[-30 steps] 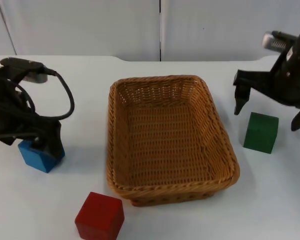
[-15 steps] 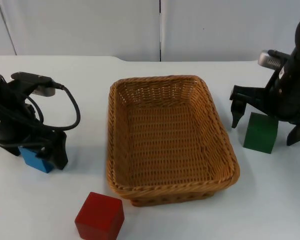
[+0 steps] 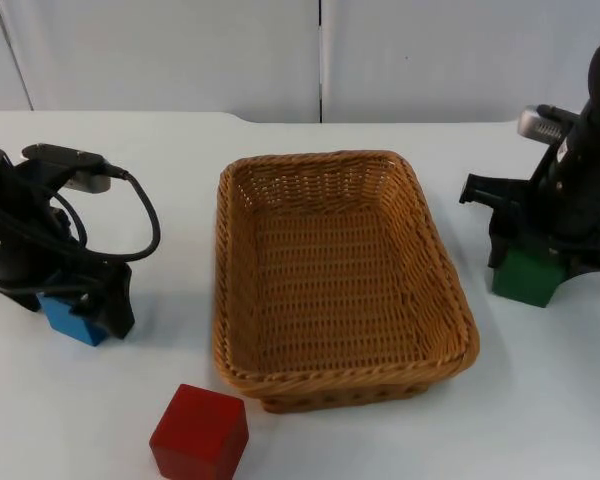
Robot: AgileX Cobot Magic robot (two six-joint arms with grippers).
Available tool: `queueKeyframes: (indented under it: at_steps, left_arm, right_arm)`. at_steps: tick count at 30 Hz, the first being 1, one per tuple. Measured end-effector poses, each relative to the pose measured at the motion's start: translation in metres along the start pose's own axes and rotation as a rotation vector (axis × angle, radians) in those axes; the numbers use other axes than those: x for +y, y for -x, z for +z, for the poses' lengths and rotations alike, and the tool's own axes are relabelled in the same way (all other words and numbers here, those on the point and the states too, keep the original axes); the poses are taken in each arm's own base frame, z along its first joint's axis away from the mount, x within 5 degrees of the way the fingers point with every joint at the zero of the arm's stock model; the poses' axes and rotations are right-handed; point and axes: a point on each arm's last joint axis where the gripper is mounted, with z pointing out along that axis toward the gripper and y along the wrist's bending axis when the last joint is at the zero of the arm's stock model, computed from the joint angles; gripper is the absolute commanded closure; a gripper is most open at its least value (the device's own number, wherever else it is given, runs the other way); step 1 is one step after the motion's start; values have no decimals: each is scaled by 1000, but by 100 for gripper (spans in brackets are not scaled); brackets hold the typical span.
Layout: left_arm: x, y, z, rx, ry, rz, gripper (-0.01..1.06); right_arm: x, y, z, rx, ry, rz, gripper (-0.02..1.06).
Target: Pick up one cube with each hand and place exactly two cubes into the same basket, leaving the remaining cube outside.
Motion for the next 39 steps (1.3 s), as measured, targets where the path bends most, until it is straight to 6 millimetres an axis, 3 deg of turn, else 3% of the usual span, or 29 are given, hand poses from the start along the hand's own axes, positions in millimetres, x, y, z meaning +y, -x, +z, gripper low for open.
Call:
queueKeyframes:
  at_steps: [1, 2, 6, 7, 8, 12, 16, 23, 27, 28, 34, 35, 39]
  left_arm:
    - [0, 0, 0, 0, 0, 0, 26]
    - [0, 0, 0, 0, 1, 0, 26]
    - [0, 0, 1, 4, -3, -4, 60]
    - [0, 0, 1, 4, -3, -4, 70]
    - [0, 0, 1, 5, -4, -6, 70]
    - [-1, 1, -1, 28, -27, -6, 104]
    - [-3, 4, -11, 21, -34, -6, 105]
    - [-6, 14, -50, -82, -2, -20, 105]
    - [-12, 18, -81, -140, 5, -29, 105]
    - [-12, 18, -81, -140, 5, -29, 105]
    - [-20, 17, -119, -199, 1, -62, 105]
    - [-20, 17, -119, -199, 1, -62, 105]
    - [-26, 14, -137, -209, -15, -106, 105]
  right_arm:
    - [0, 0, 0, 0, 0, 0, 79]
    - [0, 0, 0, 0, 0, 0, 79]
    - [0, 0, 0, 0, 0, 0, 103]
    - [0, 0, 0, 0, 0, 0, 104]
    - [0, 0, -1, -2, 1, 0, 104]
    - [1, 2, -7, -15, 10, -2, 104]
    - [4, 6, -21, -43, 31, -1, 104]
    - [9, 14, -60, -120, 79, -36, 104]
    - [11, 21, -101, -221, 106, -89, 104]
    - [11, 21, -101, -221, 106, -89, 104]
    - [10, 24, -171, -379, 158, -212, 104]
    - [10, 24, -171, -379, 158, -212, 104]
    - [5, 19, -205, -429, 156, -307, 104]
